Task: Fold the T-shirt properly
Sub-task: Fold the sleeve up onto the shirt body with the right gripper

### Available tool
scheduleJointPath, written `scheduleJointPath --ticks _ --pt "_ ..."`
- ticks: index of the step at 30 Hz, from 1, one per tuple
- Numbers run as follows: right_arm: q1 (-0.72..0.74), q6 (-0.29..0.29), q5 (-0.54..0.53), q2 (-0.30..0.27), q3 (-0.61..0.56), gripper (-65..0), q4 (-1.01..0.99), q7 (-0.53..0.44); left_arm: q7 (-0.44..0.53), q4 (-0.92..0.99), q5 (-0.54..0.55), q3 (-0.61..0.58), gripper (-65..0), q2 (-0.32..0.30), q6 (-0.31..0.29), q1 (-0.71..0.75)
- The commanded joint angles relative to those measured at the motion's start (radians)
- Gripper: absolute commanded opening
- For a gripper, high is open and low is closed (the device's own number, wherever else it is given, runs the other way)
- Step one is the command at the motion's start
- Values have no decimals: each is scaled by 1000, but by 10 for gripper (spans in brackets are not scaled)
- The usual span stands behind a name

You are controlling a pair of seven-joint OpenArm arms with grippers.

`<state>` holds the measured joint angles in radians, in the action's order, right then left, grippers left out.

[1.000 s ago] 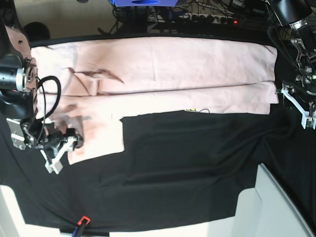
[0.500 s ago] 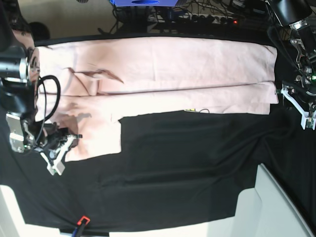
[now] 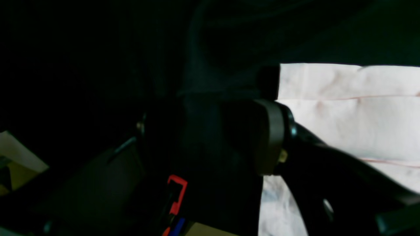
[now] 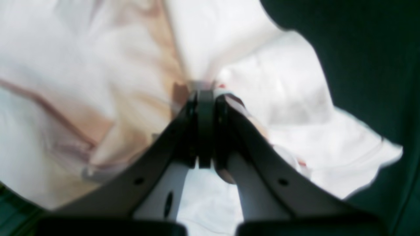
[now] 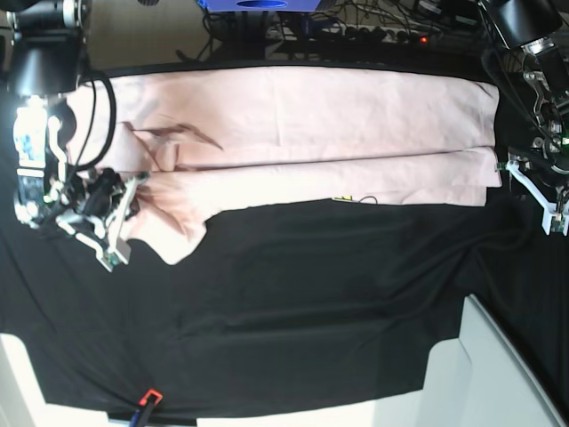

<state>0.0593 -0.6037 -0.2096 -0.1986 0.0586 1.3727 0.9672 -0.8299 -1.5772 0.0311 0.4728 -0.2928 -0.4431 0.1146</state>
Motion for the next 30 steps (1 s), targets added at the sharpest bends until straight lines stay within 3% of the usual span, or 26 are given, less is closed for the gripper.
scheduleJointPath --ticks 1,12,30 --pt "-2 -3 -12 -8 4 -650 50 0 17 -16 2 5 -264 -21 8 -10" --pt "-215 -5 -12 -3 -1 -650 376 112 17 -16 8 5 -265 -19 8 -10" --pt "-421 -5 -6 6 -1 -650 482 114 19 -15 8 4 -265 -19 8 -10"
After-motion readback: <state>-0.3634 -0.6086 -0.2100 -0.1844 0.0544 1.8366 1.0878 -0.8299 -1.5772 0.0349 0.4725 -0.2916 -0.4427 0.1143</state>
